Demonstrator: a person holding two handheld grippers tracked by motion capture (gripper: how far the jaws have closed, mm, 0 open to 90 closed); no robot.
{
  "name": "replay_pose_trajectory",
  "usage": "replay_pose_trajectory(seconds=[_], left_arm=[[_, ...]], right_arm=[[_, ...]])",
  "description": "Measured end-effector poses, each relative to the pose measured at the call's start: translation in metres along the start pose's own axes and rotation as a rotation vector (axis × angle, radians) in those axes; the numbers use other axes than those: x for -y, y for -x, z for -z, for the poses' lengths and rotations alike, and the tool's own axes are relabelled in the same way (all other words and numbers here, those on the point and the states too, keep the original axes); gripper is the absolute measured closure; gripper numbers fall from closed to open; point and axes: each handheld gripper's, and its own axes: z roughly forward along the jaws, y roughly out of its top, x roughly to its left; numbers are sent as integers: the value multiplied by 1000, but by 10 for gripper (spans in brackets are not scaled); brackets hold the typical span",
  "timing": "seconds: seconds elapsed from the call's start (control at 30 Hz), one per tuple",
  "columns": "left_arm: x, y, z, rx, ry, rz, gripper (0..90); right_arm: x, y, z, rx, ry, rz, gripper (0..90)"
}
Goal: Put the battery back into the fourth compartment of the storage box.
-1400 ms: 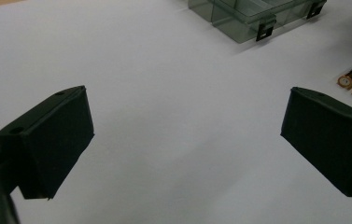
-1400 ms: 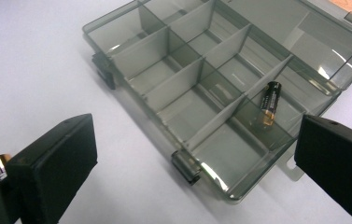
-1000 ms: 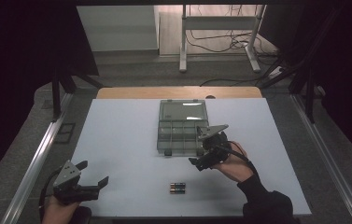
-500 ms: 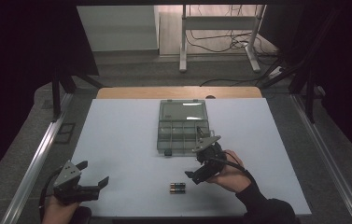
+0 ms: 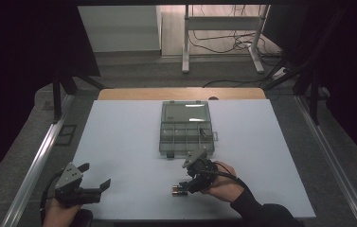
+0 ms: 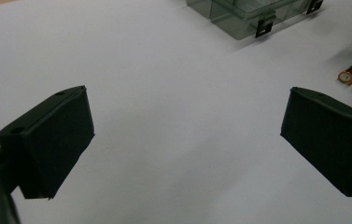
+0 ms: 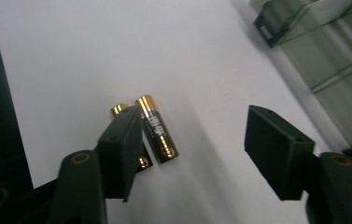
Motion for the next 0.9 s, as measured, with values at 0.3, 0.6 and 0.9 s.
replay_pose_trajectory(seconds=[0.3,0.6,0.9], left_arm=[[0,0,0,0,-4,-3,31],[0,0,0,3,-5,-1,32],[0,0,-1,4,-6,-3,32]], right_arm=[[-7,-4,-16,-68,-76,21,570],[-10,-7,-29,-77,-110,67,682],[-9,-7,-41,-70,-140,100,763]])
